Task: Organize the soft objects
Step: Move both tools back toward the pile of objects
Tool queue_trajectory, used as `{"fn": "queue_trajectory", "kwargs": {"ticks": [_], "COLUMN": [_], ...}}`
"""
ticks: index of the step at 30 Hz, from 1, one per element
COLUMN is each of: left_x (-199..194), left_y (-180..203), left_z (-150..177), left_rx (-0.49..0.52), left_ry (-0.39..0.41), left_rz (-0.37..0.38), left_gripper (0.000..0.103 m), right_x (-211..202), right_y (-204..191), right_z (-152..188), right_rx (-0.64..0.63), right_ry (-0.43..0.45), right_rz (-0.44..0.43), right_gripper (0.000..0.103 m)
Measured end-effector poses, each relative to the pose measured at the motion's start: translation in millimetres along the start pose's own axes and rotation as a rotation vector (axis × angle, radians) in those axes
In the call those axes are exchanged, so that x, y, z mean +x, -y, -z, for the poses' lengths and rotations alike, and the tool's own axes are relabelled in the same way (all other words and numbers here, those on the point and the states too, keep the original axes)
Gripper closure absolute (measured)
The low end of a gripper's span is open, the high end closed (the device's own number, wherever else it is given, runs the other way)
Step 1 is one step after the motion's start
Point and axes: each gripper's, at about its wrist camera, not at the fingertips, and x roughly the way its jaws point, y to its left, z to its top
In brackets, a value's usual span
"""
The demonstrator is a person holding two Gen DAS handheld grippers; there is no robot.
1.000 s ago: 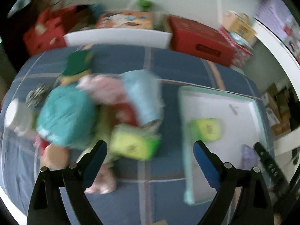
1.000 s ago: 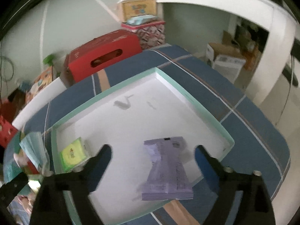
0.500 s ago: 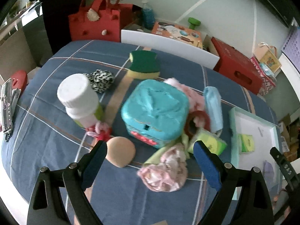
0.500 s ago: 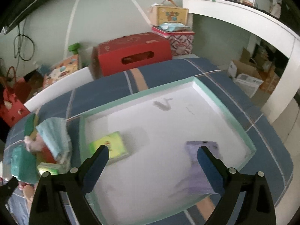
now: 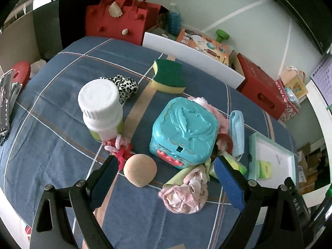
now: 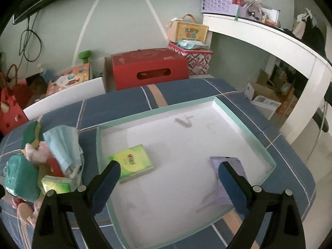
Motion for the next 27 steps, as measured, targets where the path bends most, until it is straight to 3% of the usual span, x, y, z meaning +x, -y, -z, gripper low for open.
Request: {"fn": "queue_trajectory", "kwargs": {"ticks": [8, 14, 17, 22, 27], "left_x": [-6.1, -7.0, -7.1, -9.9, -12.8], "left_y": [-23.2, -36.7, -45.6, -68.5, -89.1], "left_z": [-7.5, -11.3, -13.9, -17.7, -19.1], "left_rx": [-0.073, -0.109, -0.133, -0.197, -0.252], "left_ry": [0.019, 0.021, 0.023, 0.039, 0.052], "left_rz": [0.008, 0.022, 0.026, -0.004, -0.022], "left_gripper": [0.01, 0.01, 0.01, 0.01, 0.01], "right_x": [-10.5, -17.0, -20.4, -25.5, -35.9], "right_y": [-12.8, -27.6, -43.3, -61.7, -85.8], "right_z": [2.2, 3.4, 5.1, 5.8, 8.8], "right_rx": [-0.011, -0.005, -0.053, -0.072, -0.141], "right_ry": [0.005, -0.005, -0.003, -0.014, 0.033], "right_rz": [-0.035, -0.125, -0.128, -0.28, -0.296], "right_gripper": [0.006, 0.006, 0.006, 0.006, 0.006]}}
